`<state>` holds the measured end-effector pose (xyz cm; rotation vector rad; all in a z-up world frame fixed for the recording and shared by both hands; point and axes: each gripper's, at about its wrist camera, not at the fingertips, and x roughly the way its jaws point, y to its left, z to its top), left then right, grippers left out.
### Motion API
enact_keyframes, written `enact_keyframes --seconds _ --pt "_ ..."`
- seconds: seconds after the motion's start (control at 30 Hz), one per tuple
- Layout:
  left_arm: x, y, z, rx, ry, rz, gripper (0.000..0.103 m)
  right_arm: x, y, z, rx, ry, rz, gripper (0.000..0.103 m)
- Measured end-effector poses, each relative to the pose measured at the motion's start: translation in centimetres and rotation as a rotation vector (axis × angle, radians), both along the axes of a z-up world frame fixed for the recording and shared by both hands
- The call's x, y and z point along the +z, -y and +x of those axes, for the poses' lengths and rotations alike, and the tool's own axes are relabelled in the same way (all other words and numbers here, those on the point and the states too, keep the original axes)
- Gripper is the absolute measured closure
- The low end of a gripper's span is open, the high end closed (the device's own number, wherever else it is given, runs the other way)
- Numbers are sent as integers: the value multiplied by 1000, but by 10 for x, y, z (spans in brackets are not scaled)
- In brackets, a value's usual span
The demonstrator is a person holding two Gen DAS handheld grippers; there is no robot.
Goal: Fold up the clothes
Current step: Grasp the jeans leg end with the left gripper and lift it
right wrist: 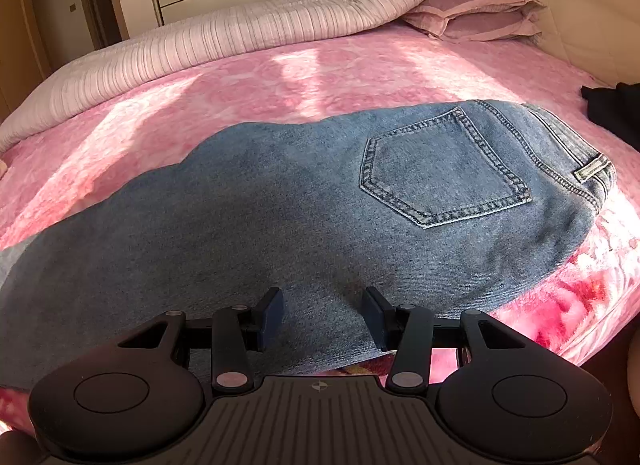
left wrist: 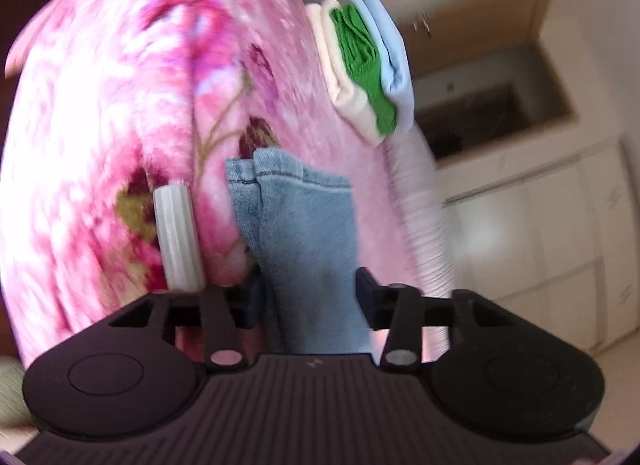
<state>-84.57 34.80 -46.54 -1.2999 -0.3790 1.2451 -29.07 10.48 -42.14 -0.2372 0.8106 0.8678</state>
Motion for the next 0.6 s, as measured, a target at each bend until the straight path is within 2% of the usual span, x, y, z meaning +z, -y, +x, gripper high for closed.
enact_keyframes --seconds 0.07,0.1,0.13,0.23,0.27,0.3,0.4,0.5,0.6 --pt "-6 2 -5 13 39 -9 84 0 1 1 -5 -2 4 55" --pt "-10 3 -8 22 64 -18 90 1 2 2 -7 -3 5 55" --pt "-8 3 -7 16 42 -18 94 1 3 3 -10 -5 7 55" --pt "12 0 4 -37 -139 5 96 1 5 5 -17 -8 12 55" --pt "23 -2 12 -66 -229 32 96 2 6 6 -20 -9 14 55" --pt "39 -2 23 -105 -328 76 97 2 7 6 -22 -10 16 55" --pt "80 1 68 -232 -529 214 97 2 9 8 -30 -14 21 55" --pt "111 14 130 -407 -682 369 97 4 14 13 -51 -21 31 55" --pt "114 42 201 -632 -768 488 97 7 21 18 -73 -26 41 55"
